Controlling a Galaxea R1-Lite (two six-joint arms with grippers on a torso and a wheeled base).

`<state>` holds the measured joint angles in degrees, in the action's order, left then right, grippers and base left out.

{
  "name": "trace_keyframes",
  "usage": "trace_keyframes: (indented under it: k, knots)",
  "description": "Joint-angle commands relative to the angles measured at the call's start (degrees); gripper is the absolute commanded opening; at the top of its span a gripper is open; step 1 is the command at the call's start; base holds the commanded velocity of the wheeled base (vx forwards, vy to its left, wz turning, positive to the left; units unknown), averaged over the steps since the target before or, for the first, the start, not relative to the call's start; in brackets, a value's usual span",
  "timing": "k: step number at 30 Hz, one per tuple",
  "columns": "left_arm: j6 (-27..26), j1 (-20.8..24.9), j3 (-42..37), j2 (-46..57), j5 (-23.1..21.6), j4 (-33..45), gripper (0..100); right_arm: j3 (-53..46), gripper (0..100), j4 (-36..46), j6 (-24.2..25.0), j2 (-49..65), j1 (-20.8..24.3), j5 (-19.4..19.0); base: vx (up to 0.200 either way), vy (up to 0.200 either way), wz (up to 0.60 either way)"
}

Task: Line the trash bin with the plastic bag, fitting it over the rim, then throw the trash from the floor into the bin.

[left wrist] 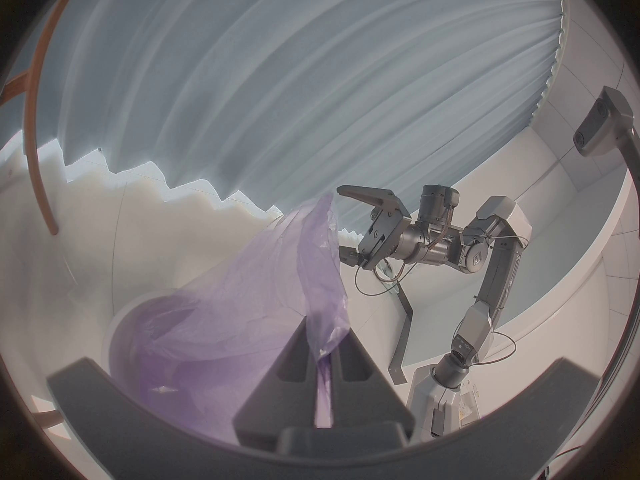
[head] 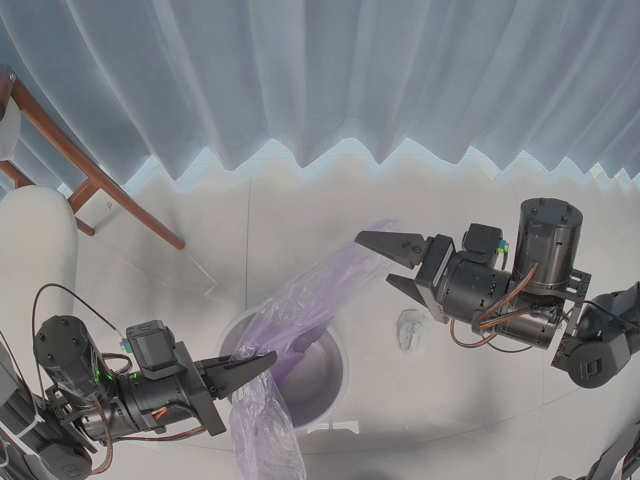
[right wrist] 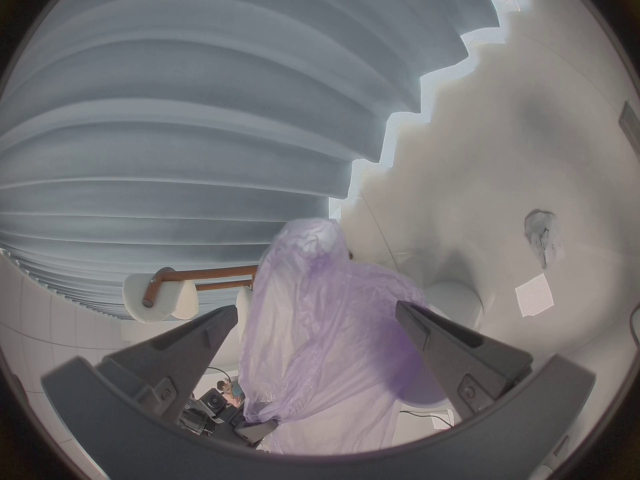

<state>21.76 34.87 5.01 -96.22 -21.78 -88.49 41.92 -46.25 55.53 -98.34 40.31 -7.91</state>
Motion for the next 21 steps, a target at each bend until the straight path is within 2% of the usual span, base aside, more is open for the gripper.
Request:
trace_keyframes:
  k: [1,8,9,21]
  knots:
    - [0.0,0.0,0.0,0.3,0.0,0.0,0,-0.2,100,-0.2,0.0,-0.7,0.0,0.0,0.000,0.000,0.00]
    - [0.0,0.5,0.0,0.4,0.0,0.0,0,-0.3,100,-0.2,0.1,-0.8,0.0,0.0,0.000,0.000,0.00]
    - [0.0,0.5,0.0,0.4,0.0,0.0,0,-0.3,0,-0.2,0.1,-0.8,0.0,0.0,0.000,0.000,0.00]
    - [0.1,1.1,0.1,0.4,0.1,0.0,0,-1.4,0,-4.8,0.0,-2.5,0.4,0.0,0.000,0.000,0.00]
